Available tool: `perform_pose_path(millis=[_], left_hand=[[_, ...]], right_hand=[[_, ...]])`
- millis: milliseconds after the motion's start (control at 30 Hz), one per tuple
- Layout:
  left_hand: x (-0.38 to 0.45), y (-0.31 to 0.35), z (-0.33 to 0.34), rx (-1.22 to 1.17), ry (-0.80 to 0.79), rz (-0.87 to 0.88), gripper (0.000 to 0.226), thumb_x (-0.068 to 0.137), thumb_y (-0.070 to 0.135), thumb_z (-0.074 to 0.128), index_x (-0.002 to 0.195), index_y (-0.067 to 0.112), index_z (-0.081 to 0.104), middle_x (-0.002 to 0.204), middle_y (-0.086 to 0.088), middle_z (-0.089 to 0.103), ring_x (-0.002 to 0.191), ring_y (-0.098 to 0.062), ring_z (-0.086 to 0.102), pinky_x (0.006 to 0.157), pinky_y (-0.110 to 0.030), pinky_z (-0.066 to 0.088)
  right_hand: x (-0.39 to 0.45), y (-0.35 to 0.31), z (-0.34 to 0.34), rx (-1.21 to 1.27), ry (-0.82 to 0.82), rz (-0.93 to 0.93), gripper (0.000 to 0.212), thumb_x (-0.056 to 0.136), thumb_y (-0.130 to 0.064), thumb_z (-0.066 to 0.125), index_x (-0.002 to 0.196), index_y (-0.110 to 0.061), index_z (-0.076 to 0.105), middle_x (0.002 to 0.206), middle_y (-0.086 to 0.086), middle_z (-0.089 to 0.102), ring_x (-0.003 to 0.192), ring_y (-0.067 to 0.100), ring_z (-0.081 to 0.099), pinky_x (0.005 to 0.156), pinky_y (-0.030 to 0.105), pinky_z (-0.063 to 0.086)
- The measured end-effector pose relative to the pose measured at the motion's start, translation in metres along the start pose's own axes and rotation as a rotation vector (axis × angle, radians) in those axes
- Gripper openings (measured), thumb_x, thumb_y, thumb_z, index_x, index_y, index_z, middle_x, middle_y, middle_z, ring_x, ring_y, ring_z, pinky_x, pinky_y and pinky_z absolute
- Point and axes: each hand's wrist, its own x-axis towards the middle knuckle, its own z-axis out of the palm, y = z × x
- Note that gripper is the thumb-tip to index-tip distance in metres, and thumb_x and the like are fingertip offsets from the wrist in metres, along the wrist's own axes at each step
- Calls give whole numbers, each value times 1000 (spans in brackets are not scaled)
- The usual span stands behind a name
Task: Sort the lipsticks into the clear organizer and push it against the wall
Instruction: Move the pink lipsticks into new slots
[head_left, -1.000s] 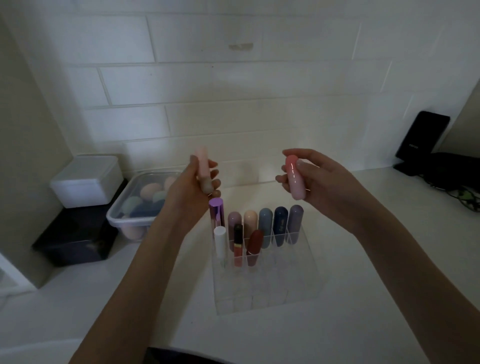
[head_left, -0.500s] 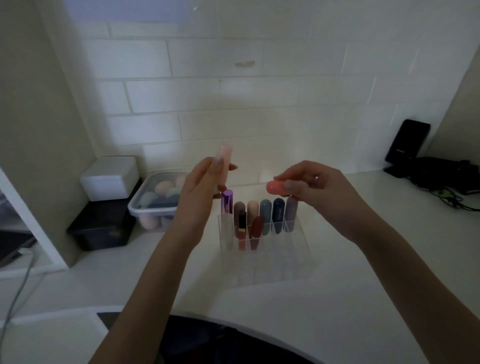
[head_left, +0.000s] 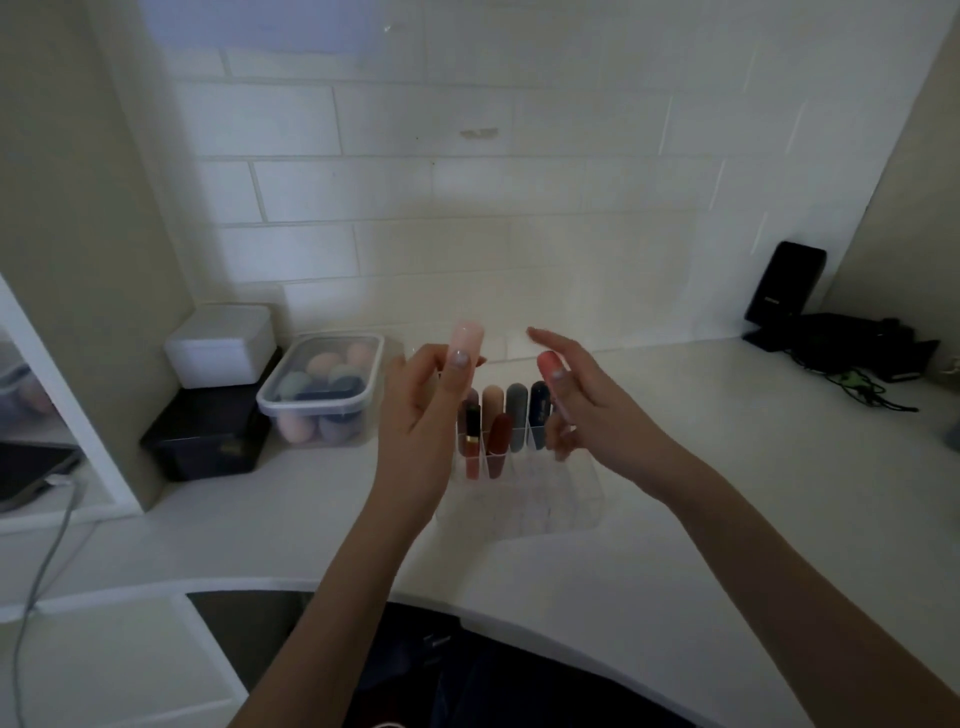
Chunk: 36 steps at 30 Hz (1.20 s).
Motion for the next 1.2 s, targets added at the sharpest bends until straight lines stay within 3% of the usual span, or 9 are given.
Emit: perform_pose_path(millis=[133, 233, 400, 500, 600, 767, 967, 1100, 1200], left_hand=[[-5, -10, -2, 43, 34, -4, 31, 87, 51, 40, 84, 28, 61, 76, 21, 58, 78, -7, 54, 68, -13, 45], [-8, -19, -5, 91, 50, 1, 38, 87, 50, 42, 85, 18, 62, 77, 11, 56, 81, -14, 52, 68, -9, 41], [-14, -19, -4, 222, 23, -36, 35, 81, 52, 48, 91, 21, 62, 95, -9, 52, 82, 11, 45, 72, 3, 33], [-16, -17, -2, 279, 34, -9, 9, 84, 34, 64, 89, 30, 58, 92, -1, 44, 78, 15, 44, 71, 2, 35], [-16, -20, -2, 339, 17, 22, 18, 81, 32, 67, 94, 20, 63, 95, 0, 43, 81, 12, 43, 72, -1, 37], [-20, -15, 5, 362, -46, 109, 14, 78, 25, 71, 90, 22, 65, 88, 5, 40, 84, 17, 42, 71, 1, 35], [-18, -14, 4, 109, -166, -78, 33, 84, 25, 64, 114, 36, 56, 96, 1, 59, 79, -16, 61, 66, -25, 53], [-19, -8, 5, 25, -197, -51, 24, 87, 9, 60, 104, 26, 64, 84, 1, 65, 62, -22, 60, 53, -20, 49], [-18, -9, 8, -31, -239, -72, 18, 80, 6, 68, 87, 22, 65, 82, -7, 69, 60, -28, 59, 50, -22, 46]], right_hand=[[2, 7, 9, -116, 127, -143, 17, 96, -17, 47, 111, -24, 51, 68, -2, 59, 54, 5, 57, 52, 11, 45], [2, 11, 16, -65, 194, -143, 25, 88, -8, 58, 108, -22, 51, 69, -10, 64, 53, 4, 59, 53, 10, 45], [0, 30, 25, -370, 259, -202, 14, 75, -12, 72, 81, -13, 59, 85, -12, 54, 74, 6, 54, 67, 17, 44], [-1, 37, 28, -377, 222, -225, 6, 84, -13, 65, 84, -8, 69, 89, 2, 53, 73, 3, 52, 67, 8, 38], [-5, 21, 22, -252, 343, -227, 20, 93, -18, 52, 95, -13, 72, 88, 1, 57, 77, -8, 53, 66, 1, 37], [-15, -3, 22, 107, 133, -160, 11, 88, -16, 62, 98, -20, 68, 84, 9, 72, 69, 31, 68, 64, 37, 57], [-19, 1, 11, 375, 304, -24, 20, 82, -8, 68, 97, -5, 55, 84, 12, 71, 65, 17, 67, 60, 30, 54], [-25, 4, 6, 418, 347, 25, 21, 82, -13, 69, 90, -1, 54, 89, 16, 75, 80, 33, 71, 81, 54, 53], [-26, 5, 5, 504, 324, 31, 16, 81, -17, 68, 89, -5, 60, 93, 14, 76, 88, 34, 71, 89, 54, 51]])
